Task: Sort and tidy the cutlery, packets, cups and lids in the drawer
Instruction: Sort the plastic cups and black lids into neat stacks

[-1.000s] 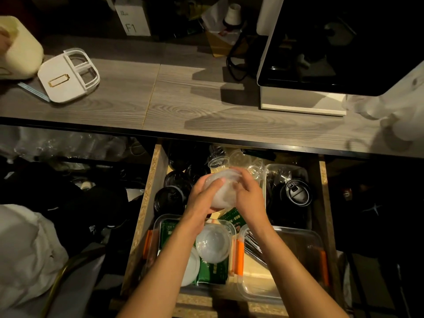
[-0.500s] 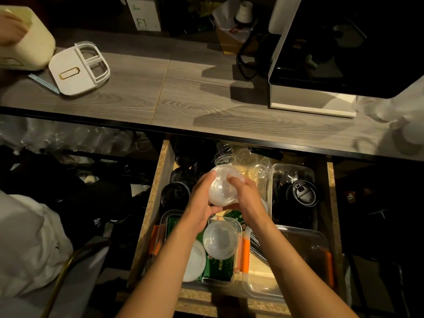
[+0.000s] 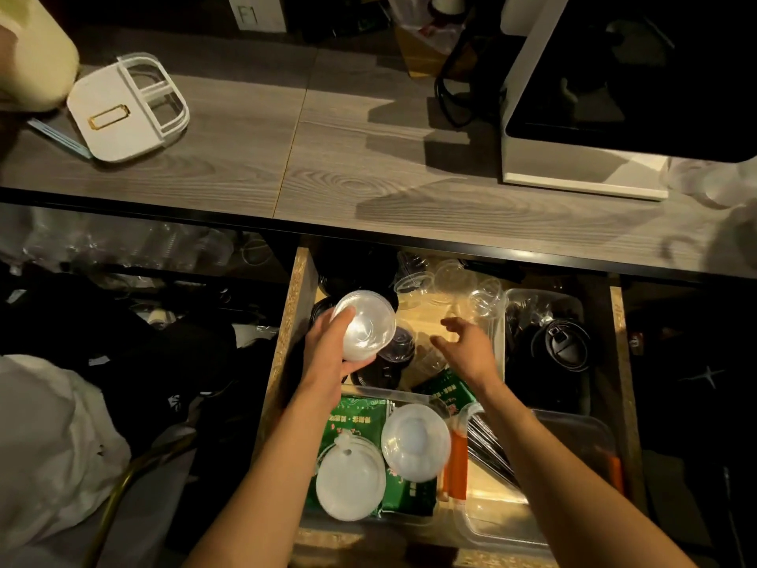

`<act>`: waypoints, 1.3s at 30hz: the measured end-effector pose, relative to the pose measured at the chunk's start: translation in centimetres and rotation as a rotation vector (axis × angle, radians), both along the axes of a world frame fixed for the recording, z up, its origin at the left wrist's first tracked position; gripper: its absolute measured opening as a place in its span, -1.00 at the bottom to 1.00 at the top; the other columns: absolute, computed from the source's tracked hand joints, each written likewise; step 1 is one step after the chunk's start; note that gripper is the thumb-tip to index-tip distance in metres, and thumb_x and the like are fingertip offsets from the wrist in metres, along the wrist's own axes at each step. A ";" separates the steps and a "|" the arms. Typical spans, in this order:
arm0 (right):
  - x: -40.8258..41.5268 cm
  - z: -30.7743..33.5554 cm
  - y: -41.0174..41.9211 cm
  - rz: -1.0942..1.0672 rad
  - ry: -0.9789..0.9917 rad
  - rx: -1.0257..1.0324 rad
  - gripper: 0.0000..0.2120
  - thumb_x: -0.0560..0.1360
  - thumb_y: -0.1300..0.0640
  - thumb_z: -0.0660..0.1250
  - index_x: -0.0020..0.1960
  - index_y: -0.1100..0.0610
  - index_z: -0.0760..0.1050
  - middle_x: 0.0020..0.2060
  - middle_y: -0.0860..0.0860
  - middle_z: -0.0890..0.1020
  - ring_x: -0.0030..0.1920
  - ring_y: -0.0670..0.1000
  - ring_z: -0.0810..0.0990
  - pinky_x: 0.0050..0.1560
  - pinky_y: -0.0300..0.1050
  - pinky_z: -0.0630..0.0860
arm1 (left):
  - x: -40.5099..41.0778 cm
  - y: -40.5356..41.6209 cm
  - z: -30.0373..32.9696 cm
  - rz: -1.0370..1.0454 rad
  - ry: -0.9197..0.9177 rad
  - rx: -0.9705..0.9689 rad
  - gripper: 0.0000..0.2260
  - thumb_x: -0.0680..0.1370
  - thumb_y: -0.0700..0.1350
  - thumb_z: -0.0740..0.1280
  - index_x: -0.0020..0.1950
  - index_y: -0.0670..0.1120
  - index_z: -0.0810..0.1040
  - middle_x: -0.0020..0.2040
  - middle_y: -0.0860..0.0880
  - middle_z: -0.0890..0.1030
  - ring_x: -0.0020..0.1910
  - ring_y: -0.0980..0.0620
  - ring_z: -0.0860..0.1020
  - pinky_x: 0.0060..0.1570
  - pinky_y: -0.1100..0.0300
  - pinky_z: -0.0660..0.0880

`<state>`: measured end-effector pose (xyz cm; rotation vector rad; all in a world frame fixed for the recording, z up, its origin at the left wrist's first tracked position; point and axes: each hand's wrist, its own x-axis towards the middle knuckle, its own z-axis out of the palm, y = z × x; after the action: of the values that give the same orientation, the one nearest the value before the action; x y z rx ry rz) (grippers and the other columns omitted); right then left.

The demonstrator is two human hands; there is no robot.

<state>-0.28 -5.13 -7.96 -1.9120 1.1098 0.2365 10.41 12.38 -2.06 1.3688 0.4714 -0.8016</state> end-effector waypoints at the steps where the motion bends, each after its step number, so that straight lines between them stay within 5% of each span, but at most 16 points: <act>1: 0.1 -0.7 0.1 0.085 0.054 -0.040 -0.54 0.53 0.04 0.40 0.38 0.14 0.45 0.28 0.09 0.58 0.19 0.08 0.59 0.19 -0.08 0.48 | 0.2 0.1 -0.2 -0.006 0.001 0.003 -0.91 0.58 -0.03 0.38 0.06 0.14 0.53 0.14 0.00 0.51 0.15 -0.11 0.54 -0.10 -0.05 0.65; 4: 0.5 -2.0 0.4 0.366 0.189 -0.161 -0.50 0.49 -0.01 0.38 0.39 0.09 0.43 0.25 0.11 0.57 0.18 0.13 0.57 0.23 -0.01 0.49 | 0.5 0.3 -1.0 -0.007 0.023 0.013 -0.91 0.58 0.04 0.38 0.06 0.15 0.53 0.17 0.00 0.50 0.14 -0.08 0.54 -0.13 -0.04 0.66; 6: 0.6 -2.6 0.6 0.462 0.237 -0.207 -0.66 0.49 -0.04 0.39 0.23 0.03 0.54 0.17 0.07 0.58 0.10 0.09 0.57 0.19 -0.01 0.51 | 0.6 0.4 -1.3 -0.013 0.036 0.007 -0.93 0.58 0.07 0.36 0.05 0.17 0.53 0.18 0.00 0.49 0.13 -0.06 0.53 -0.15 -0.03 0.65; 11: -0.2 -2.5 0.6 0.346 0.152 -0.179 -0.72 0.43 -0.16 0.46 -0.05 0.04 0.63 0.11 0.04 0.58 -0.04 0.02 0.60 0.00 -0.11 0.58 | 0.5 0.5 -1.5 -0.016 0.063 0.001 -0.84 0.58 0.13 0.34 0.14 0.17 0.51 0.23 -0.03 0.47 0.19 -0.09 0.52 -0.15 -0.03 0.66; 15: -0.7 1.3 0.6 0.008 -0.089 -0.194 -0.63 0.43 -0.18 0.45 0.01 0.10 0.60 0.33 0.04 0.46 0.26 0.06 0.51 0.20 -0.06 0.47 | 0.3 0.1 -0.8 -0.043 0.052 -0.023 -0.83 0.59 0.16 0.31 0.13 0.17 0.50 0.23 -0.03 0.47 0.17 -0.07 0.53 -0.09 -0.07 0.65; 18: -0.6 5.0 1.7 -0.239 -0.401 -0.073 -0.70 0.41 -0.10 0.48 0.04 0.04 0.56 0.20 -0.02 0.57 0.15 -0.06 0.57 0.14 -0.08 0.55 | -0.1 -0.6 -0.2 -0.036 0.089 -0.024 -0.80 0.58 0.18 0.30 0.14 0.14 0.50 0.20 -0.05 0.49 0.16 -0.09 0.54 -0.04 -0.10 0.64; 23: -0.3 9.8 3.8 -0.242 -0.708 0.142 -0.54 0.39 -0.09 0.44 0.26 -0.07 0.48 0.22 -0.06 0.57 0.19 -0.16 0.57 0.17 -0.24 0.54 | -1.0 -1.7 0.7 -0.083 0.094 0.013 -0.73 0.59 0.20 0.28 0.19 0.09 0.53 0.22 -0.11 0.56 0.16 -0.13 0.58 -0.05 -0.06 0.64; 30: -0.9 8.8 4.9 0.007 -0.561 0.059 -0.22 0.38 -0.05 0.54 0.51 -0.05 0.26 0.40 -0.13 0.42 0.37 -0.18 0.41 0.35 -0.16 0.42 | -2.4 -2.5 2.0 -0.158 0.091 -0.062 -0.59 0.60 0.27 0.18 0.22 0.04 0.58 0.12 -0.11 0.66 0.08 -0.07 0.65 0.02 -0.05 0.63; 35: -2.1 8.7 5.0 0.043 -0.564 0.091 -0.23 0.35 -0.22 0.41 0.50 -0.07 0.29 0.42 -0.16 0.37 0.42 -0.20 0.34 0.41 -0.08 0.39 | -3.4 -2.4 2.8 -0.222 0.078 -0.073 -0.45 0.45 0.36 0.26 0.30 0.06 0.54 0.18 -0.11 0.63 0.15 -0.09 0.62 -0.10 0.05 0.61; 39: -3.3 9.7 4.4 0.044 -0.619 0.200 -0.30 0.42 -0.02 0.45 0.50 -0.03 0.29 0.45 -0.14 0.35 0.43 -0.17 0.34 0.40 -0.08 0.42 | -4.2 -2.4 3.4 -0.296 0.016 -0.132 -0.56 0.49 0.20 0.41 0.30 0.04 0.51 0.26 -0.15 0.58 0.09 -0.06 0.62 -0.17 0.13 0.59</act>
<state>-3.60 -0.72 1.72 -1.6615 0.6024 -0.2072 6.17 9.99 1.30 1.3260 0.2249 -1.0663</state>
